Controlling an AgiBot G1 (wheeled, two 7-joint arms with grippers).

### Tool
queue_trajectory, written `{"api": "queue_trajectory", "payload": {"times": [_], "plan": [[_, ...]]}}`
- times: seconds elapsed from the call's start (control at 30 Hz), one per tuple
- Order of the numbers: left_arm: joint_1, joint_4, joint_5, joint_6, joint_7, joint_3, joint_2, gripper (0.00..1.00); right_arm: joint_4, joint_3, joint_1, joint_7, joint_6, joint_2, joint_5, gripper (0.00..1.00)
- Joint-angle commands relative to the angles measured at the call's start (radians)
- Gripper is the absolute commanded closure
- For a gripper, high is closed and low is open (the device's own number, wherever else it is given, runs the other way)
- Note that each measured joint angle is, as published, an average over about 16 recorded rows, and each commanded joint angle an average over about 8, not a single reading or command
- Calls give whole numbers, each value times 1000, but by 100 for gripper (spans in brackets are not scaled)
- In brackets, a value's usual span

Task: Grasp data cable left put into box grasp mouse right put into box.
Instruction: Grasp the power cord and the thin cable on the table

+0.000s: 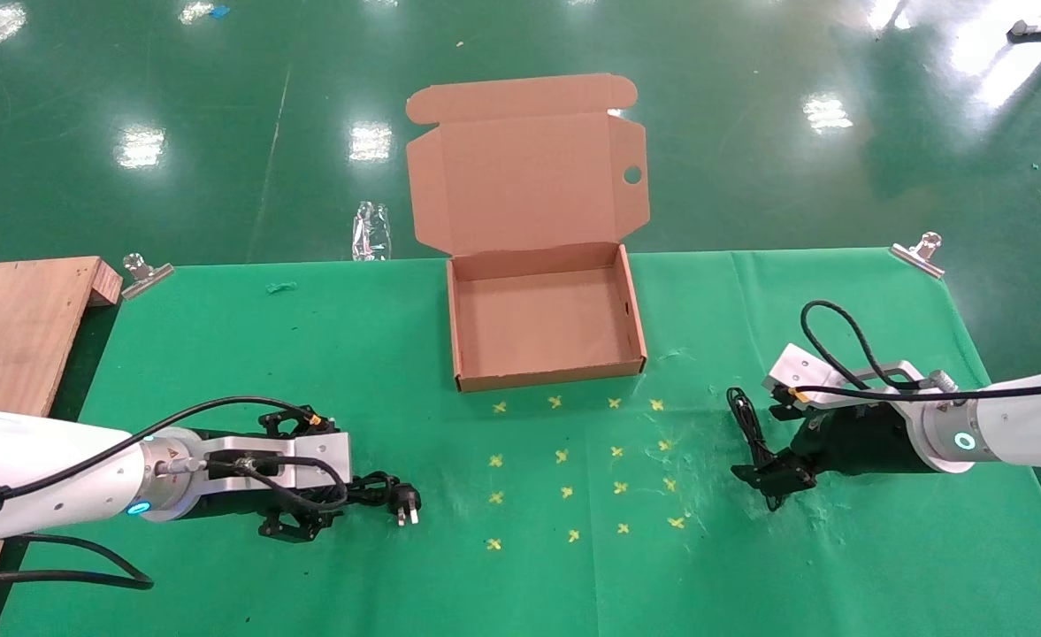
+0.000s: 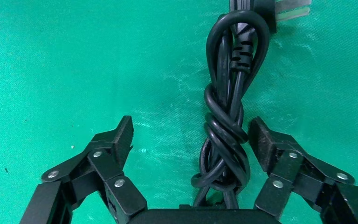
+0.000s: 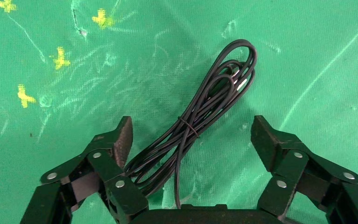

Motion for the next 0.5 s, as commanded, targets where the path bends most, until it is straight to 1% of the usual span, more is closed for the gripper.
{"api": "queue_trajectory", "payload": {"times": [0.03, 0.5], "plan": [[0, 0, 0, 0, 0, 0, 0, 100, 3, 0, -1, 0, -1, 1, 1, 100], [0, 0, -2, 0, 0, 0, 0, 100, 14, 2, -2, 1, -2, 4, 3, 100]]}}
